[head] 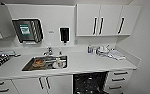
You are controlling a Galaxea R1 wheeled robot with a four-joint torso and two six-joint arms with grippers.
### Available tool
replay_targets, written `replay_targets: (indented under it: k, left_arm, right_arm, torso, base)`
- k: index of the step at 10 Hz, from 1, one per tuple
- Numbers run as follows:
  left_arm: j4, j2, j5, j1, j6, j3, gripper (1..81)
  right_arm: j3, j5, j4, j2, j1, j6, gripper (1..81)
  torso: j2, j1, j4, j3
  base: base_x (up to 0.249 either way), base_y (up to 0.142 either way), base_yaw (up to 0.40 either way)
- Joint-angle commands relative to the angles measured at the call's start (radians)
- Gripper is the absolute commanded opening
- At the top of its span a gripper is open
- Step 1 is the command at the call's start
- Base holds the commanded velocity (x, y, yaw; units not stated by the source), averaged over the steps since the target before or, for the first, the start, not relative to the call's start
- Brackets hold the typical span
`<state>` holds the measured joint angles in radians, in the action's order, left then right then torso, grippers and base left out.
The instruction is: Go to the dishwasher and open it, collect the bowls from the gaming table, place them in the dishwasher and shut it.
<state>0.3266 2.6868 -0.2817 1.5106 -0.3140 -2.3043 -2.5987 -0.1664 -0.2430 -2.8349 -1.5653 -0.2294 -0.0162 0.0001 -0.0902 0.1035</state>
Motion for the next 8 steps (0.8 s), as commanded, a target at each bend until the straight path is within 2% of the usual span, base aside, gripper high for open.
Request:
replay_targets:
  k: [1, 8]
  left_arm:
    - [0.015, -0.022, 0.030, -0.040, 0.004, 0.011, 1.0]
    - [0.015, -0.019, 0.030, -0.040, 0.004, 0.008, 1.0]
  right_arm:
    - [-0.004, 0.042, -0.002, 0.018, 0.033, -0.001, 1.0]
    - [-0.006, 0.044, -0.002, 0.018, 0.036, -0.001, 1.0]
  torso:
    - [0.000, 0.000, 0.000, 0.000]
    - [0.000, 0.001, 0.000, 0.000]
  base:
    - [0.170, 0.000, 0.000]
    - [0.164, 0.000, 0.000]
